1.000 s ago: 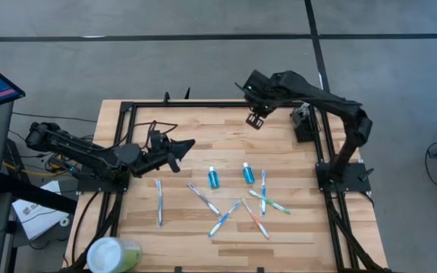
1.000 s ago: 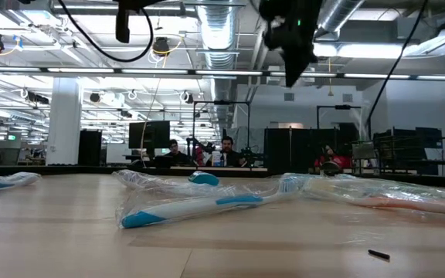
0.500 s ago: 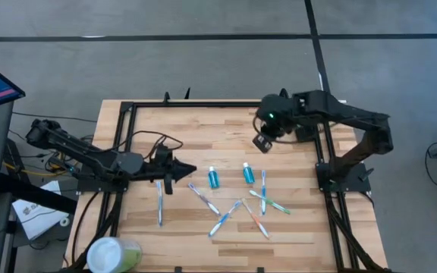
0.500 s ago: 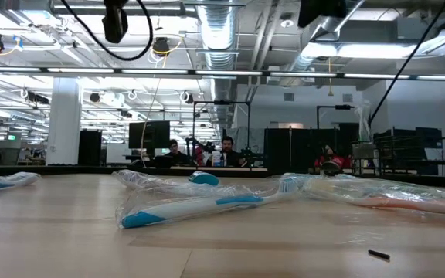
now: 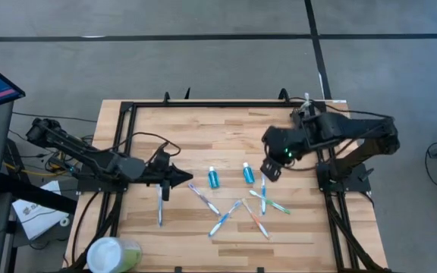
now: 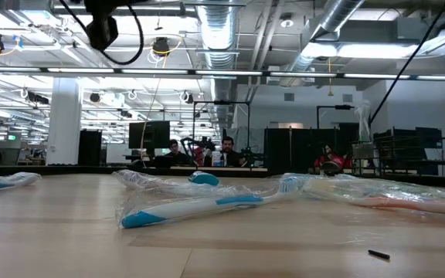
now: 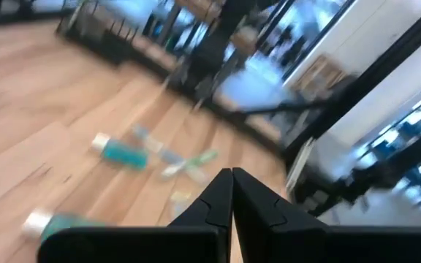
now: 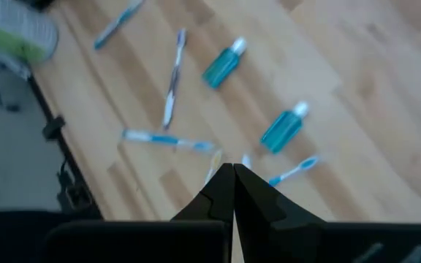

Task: Pick & Place toothbrushing station
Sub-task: Put the orange toothbrush into the right section of wire organizer

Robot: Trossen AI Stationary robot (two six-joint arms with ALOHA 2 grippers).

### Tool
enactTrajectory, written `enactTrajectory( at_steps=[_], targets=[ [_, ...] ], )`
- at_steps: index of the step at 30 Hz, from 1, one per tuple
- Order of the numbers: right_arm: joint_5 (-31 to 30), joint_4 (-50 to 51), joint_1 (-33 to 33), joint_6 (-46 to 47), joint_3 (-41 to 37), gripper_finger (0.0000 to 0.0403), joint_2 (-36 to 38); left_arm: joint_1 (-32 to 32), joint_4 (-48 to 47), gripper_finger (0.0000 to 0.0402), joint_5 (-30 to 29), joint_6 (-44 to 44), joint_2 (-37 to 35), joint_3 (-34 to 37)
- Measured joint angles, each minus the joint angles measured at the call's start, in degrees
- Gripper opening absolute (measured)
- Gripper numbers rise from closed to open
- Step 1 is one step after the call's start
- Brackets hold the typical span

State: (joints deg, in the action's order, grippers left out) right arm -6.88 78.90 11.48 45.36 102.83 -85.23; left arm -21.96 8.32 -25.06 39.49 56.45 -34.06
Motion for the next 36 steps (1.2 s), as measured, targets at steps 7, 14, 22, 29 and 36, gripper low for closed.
enactTrajectory(
  at_steps=[7, 14, 22, 29, 36],
  targets=[
    [2.6, 2.0, 6.4, -2.6, 0.0, 0.0, -6.1, -0.1, -8.3, 0.0002, 4.0, 2.8, -0.2, 0.1],
    [4.5, -0.4, 9.2, -5.4, -4.3, 0.0, -11.9, -1.6, -8.2, 0.0002, 5.0, 1.8, -0.2, 0.1],
    [5.4, -12.3, 10.4, 3.2, -19.2, 0.0, -6.9, -3.7, -8.0, 0.0002, 2.7, 2.9, -0.2, 0.1],
    [5.2, -27.8, 13.7, 11.9, -33.1, 0.0, 5.3, -4.4, -8.1, 0.0002, 2.6, 3.3, -0.2, 0.1],
    [3.8, -36.2, 18.0, 23.9, -41.9, 0.0, 16.2, -4.4, -8.4, 0.0002, 2.6, 3.3, -0.2, 0.1]
  ],
)
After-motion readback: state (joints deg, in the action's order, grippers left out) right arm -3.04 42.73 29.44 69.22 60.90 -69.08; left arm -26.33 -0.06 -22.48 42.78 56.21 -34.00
